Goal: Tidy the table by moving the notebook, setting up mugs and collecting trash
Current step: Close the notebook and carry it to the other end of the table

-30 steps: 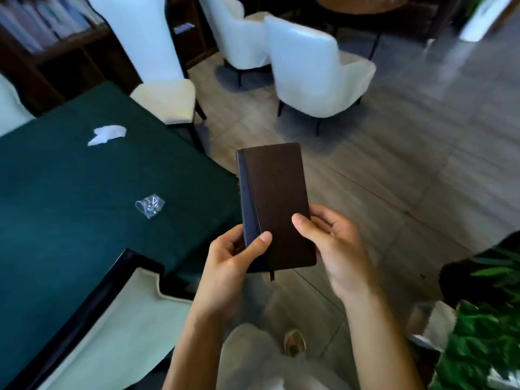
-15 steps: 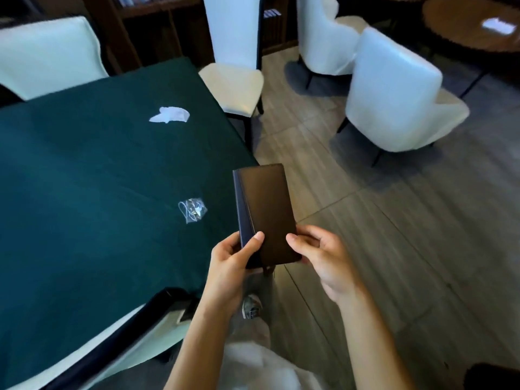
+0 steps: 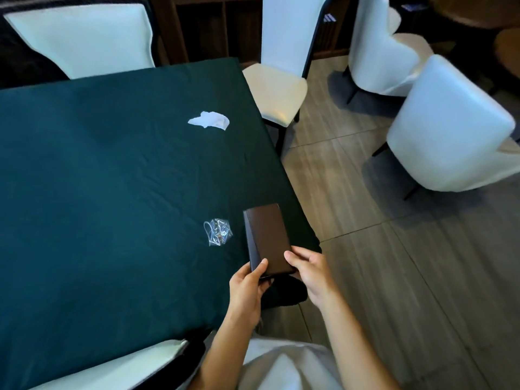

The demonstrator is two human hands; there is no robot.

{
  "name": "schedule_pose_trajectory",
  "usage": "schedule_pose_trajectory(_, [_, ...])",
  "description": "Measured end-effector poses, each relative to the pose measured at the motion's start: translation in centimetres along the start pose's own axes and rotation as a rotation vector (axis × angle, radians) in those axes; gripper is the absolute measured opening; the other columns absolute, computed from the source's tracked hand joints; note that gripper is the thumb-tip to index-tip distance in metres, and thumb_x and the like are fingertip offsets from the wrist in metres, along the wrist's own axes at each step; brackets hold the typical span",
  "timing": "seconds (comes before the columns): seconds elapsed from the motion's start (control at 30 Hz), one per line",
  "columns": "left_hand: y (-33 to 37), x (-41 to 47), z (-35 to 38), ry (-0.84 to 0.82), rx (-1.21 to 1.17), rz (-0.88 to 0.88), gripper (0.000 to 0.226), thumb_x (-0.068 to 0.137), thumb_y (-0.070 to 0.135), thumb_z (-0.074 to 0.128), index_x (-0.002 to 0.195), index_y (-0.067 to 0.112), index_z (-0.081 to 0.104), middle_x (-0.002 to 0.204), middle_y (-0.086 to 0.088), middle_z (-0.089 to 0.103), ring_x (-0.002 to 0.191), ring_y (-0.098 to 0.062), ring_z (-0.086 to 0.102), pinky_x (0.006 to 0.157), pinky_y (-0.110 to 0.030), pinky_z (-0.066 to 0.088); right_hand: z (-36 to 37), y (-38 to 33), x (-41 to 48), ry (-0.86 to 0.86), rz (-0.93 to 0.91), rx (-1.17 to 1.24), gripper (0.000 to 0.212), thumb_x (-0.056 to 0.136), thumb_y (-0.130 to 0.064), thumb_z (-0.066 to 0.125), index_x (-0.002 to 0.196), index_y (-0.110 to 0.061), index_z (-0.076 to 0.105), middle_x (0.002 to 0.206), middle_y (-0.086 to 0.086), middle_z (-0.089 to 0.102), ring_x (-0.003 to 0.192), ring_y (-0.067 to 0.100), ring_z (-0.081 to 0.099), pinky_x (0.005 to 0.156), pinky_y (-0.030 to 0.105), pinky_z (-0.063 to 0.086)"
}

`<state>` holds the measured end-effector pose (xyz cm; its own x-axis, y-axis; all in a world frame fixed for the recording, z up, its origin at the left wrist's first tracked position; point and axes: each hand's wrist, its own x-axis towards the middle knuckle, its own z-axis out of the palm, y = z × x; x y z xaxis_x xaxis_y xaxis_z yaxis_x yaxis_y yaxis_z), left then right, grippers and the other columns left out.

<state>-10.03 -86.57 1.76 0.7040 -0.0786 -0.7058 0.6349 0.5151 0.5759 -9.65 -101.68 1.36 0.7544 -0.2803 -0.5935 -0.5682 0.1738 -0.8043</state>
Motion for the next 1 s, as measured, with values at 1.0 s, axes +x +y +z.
schedule_pose_trajectory(1.0, [-5.5,5.4,1.7,0.610,0.711,0.147,0.052,0.085,0.025,0.086,0.131,0.009,0.069,0.117,-0.013,0.071,0.081,-0.032,0.079,0.086,-0.047,0.066,-2.4,2.5,8.5,0.010,-0.041,-0.784,0.030,0.085,-0.041,0.083,0.106,-0.020,0.080,0.106,0.000,0.080,0.097,0.020,0.071,0.082,0.033,0.057])
